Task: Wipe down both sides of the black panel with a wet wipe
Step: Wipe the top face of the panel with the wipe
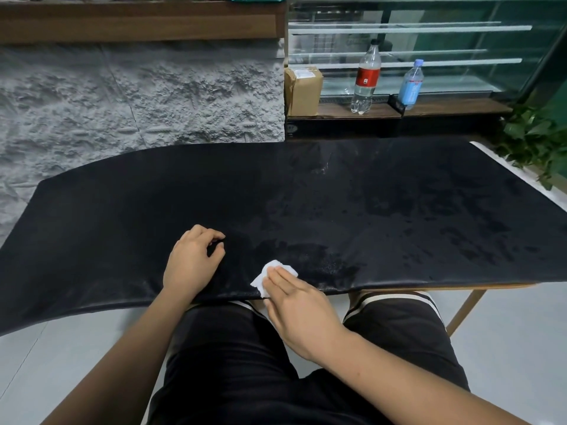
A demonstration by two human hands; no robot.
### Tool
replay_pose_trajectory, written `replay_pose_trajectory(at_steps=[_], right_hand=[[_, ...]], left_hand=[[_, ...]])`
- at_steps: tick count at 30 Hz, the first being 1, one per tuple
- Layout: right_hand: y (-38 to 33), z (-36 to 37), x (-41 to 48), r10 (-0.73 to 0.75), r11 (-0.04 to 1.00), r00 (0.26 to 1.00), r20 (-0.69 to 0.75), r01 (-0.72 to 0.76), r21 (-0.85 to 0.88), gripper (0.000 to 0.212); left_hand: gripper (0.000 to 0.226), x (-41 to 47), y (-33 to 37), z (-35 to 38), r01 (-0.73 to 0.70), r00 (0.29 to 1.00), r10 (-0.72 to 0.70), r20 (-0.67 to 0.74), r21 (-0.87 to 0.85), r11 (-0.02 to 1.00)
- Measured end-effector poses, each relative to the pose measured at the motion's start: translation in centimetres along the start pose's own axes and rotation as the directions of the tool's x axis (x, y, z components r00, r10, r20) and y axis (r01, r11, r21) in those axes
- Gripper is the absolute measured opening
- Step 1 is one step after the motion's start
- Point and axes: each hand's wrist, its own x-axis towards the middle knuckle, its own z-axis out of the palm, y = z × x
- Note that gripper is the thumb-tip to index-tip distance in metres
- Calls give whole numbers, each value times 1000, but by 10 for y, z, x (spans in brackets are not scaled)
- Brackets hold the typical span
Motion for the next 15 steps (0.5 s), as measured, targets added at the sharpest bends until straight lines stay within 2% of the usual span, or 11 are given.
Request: replay_pose_trajectory(at_steps=[5,15], right_hand=[[15,-4,8,11,999,998,-58,-9,35,35],[89,-27,20,142,987,989,-31,-144,-73,17]], left_hand=[[19,-1,2,-2,-1,1000,2,1,-10,1000],[18,-1,0,-1,-5,1000,5,-4,5,1000]])
